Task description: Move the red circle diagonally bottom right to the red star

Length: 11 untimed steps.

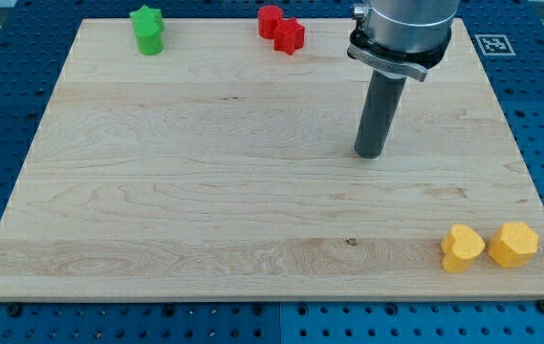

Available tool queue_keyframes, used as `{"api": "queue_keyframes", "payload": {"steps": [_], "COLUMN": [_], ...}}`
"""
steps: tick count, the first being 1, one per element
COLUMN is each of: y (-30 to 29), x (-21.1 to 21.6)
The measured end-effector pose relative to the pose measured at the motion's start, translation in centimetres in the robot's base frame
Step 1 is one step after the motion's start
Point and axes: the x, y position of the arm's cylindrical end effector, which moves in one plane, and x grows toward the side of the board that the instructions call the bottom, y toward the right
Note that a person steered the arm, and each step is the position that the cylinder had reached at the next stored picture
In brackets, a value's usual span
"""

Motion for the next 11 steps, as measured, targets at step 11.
{"api": "queue_keyframes", "payload": {"steps": [11], "y": [-19.0], "x": [-20.1]}}
